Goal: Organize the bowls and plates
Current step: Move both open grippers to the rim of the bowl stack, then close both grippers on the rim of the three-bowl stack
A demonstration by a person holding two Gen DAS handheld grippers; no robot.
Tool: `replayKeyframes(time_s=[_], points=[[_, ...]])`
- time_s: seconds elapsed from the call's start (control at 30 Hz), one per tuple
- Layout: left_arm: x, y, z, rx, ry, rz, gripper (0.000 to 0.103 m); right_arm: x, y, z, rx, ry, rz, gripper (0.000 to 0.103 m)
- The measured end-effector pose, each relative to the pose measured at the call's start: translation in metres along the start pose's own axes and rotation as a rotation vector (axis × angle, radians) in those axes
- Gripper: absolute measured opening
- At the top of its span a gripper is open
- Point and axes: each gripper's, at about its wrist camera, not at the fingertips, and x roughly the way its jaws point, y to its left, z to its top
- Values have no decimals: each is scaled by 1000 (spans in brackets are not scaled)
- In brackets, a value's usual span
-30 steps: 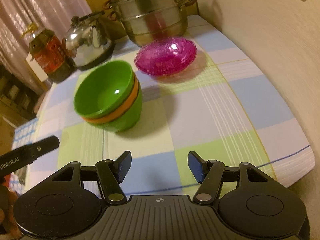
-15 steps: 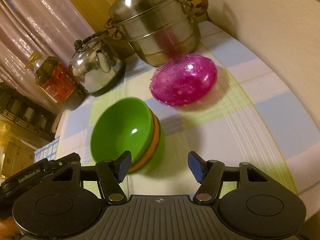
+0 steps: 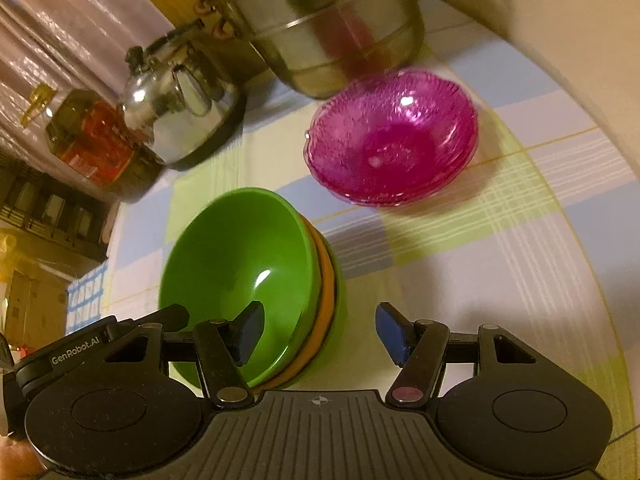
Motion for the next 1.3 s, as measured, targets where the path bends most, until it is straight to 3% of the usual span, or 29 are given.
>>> replayKeyframes(time_s=[0.47, 0.63, 0.93, 1.3], points=[[27, 4, 0, -2, 53, 3, 41, 33, 0, 4, 3, 48, -26, 61], [29, 3, 0, 2, 58, 2, 34, 39, -2, 5, 7, 55, -25, 50], [34, -1, 3, 18, 71, -6, 25, 46, 0, 5, 0, 70, -26, 37], [33, -10, 1, 70, 67, 32, 23, 45, 7, 2, -37, 61, -71, 29]])
